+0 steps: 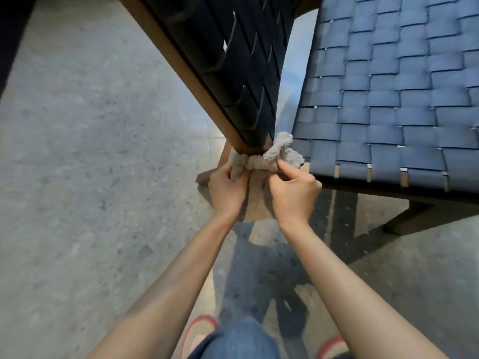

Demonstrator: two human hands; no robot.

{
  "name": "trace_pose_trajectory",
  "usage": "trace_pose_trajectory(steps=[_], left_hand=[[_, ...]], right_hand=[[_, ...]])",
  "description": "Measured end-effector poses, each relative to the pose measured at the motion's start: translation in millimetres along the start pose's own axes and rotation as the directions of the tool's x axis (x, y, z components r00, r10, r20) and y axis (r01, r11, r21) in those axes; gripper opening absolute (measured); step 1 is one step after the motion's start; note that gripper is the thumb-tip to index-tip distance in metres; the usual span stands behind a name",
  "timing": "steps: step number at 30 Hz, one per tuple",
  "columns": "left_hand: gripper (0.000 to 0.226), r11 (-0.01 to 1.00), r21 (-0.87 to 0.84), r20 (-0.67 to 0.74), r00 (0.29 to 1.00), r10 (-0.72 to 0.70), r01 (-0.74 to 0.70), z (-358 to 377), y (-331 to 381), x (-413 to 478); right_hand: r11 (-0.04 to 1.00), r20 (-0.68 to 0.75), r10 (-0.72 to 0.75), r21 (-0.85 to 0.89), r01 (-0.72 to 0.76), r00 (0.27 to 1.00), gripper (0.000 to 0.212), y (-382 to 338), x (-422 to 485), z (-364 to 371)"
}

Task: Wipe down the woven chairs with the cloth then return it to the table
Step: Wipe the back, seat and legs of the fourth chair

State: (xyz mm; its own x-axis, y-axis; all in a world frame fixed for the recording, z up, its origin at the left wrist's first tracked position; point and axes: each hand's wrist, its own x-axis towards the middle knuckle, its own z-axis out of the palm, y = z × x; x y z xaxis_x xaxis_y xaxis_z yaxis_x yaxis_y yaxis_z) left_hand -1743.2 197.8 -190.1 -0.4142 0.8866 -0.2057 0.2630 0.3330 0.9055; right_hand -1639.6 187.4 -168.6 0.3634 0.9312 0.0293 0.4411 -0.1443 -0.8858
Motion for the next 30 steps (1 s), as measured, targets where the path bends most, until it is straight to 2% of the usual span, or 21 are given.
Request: trace_pose_trajectory(steps=[2, 4, 6, 8, 10, 17, 21, 23, 26, 27, 30], left_hand=[[0.03, 0.992, 0.103, 0.092, 0.992, -0.084, 0.075, -18, 23, -5], [0.021, 0.982, 0.156, 0.166, 0.977, -0.133, 0.108, -42, 51, -19], [0.002, 0.976, 0.172, 0.206, 0.964, -0.167, 0.133, -68, 84, -42], [0.012, 0.974, 0.164, 0.21, 0.959, -0.191, 0.158, -96, 119, -66], [0.011, 0.971, 0.13, 0.217, 0.95, -0.223, 0.199, -129, 160, -87], [0.022, 0.984, 0.04, 0.254, 0.951, -0.179, 0.175, -255, 297, -128], [0.049, 0.997, 0.003, 0.285, 0.956, -0.072, 0.074, -321, 352, -123], [0.055, 1.0, 0.023, 0.326, 0.945, -0.006, -0.001, -350, 370, -117], [0.045, 0.983, 0.091, 0.389, 0.914, 0.114, -0.161, -388, 392, -102], [0.039, 0.97, 0.116, 0.418, 0.897, 0.147, -0.213, -398, 398, -96], [0.023, 0.948, 0.136, 0.469, 0.862, 0.194, -0.287, -419, 416, -73]], right_hand=[[0.985, 0.204, 0.123, -0.143, -0.095, 0.971, 0.031, -22, 9, -21], [0.973, 0.322, 0.186, -0.194, -0.128, 0.928, 0.028, -54, 13, -44], [0.968, 0.359, 0.197, -0.221, -0.122, 0.913, 0.028, -96, 6, -69], [0.968, 0.373, 0.182, -0.232, -0.099, 0.91, 0.028, -143, -10, -92], [0.971, 0.389, 0.181, -0.22, -0.1, 0.903, 0.027, -191, -26, -115], [0.986, 0.453, 0.117, -0.161, -0.048, 0.884, 0.024, -351, -63, -171], [0.996, 0.483, 0.077, -0.082, -0.042, 0.872, 0.024, -424, -77, -172], [0.997, 0.484, 0.062, -0.062, -0.036, 0.873, 0.033, -451, -81, -169], [1.0, 0.492, -0.015, -0.007, 0.021, 0.87, 0.05, -487, -83, -161], [0.998, 0.494, -0.051, -0.015, 0.067, 0.868, 0.049, -497, -81, -159], [0.979, 0.516, -0.117, -0.083, 0.185, 0.849, 0.026, -520, -73, -151]])
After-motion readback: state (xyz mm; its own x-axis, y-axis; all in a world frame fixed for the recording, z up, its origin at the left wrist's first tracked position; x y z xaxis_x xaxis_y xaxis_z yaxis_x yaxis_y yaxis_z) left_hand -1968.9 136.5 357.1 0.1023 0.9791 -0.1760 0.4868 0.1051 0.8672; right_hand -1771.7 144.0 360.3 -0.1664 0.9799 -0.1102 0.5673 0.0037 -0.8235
